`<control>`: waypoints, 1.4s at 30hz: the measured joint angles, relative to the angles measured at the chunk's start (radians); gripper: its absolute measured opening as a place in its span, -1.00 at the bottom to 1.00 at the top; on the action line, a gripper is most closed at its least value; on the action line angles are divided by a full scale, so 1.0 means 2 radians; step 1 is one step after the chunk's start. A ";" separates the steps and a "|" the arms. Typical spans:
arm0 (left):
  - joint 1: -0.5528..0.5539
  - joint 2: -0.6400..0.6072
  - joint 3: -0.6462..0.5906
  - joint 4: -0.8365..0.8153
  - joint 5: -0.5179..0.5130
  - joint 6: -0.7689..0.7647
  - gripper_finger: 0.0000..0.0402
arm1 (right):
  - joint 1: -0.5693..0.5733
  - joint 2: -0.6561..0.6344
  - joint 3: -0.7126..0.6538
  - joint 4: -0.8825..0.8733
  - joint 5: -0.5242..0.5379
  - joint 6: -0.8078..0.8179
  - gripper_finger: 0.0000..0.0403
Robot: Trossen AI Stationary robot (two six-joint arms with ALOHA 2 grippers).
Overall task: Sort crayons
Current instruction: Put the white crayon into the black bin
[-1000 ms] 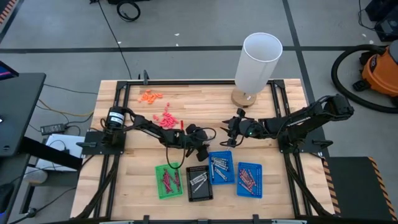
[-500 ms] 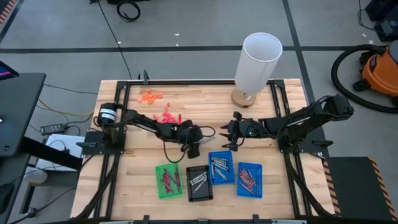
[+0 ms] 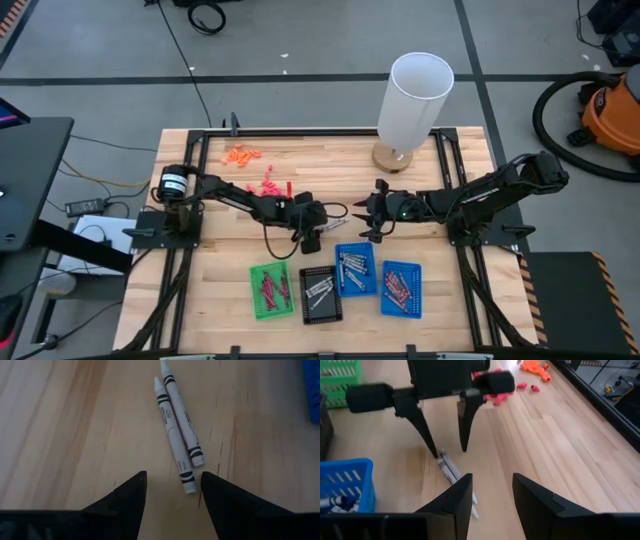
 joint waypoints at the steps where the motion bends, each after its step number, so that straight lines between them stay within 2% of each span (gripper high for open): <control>1: 0.000 0.000 0.000 0.000 0.000 -0.006 0.01 | 0.000 0.000 0.000 0.003 0.000 0.000 -0.26; 5: 0.000 0.006 0.000 0.010 0.001 -0.025 -0.01 | -0.001 0.000 0.000 0.022 0.000 -0.002 -0.26; 8: 0.000 0.010 0.001 0.013 0.001 -0.038 -0.09 | 0.000 0.000 0.000 0.024 0.000 -0.006 -0.26; 20: 0.004 0.012 0.002 0.005 0.001 -0.033 -0.71 | 0.000 0.000 0.000 0.006 -0.001 -0.013 -0.26; 25: 0.011 0.011 0.003 -0.005 0.004 -0.011 -0.89 | 0.000 0.000 0.000 0.006 0.000 -0.018 -0.26; 30: 0.015 0.006 0.002 -0.007 0.002 0.016 -0.93 | -0.001 0.000 0.000 0.007 0.027 -0.032 -0.26; 38: 0.022 -0.028 -0.002 -0.022 -0.020 0.051 -0.94 | -0.003 0.000 0.000 -0.003 0.032 -0.037 -0.26; 42: 0.018 -0.056 -0.001 -0.018 -0.019 0.054 -0.95 | -0.007 0.000 0.000 -0.029 0.077 -0.026 -0.28</control>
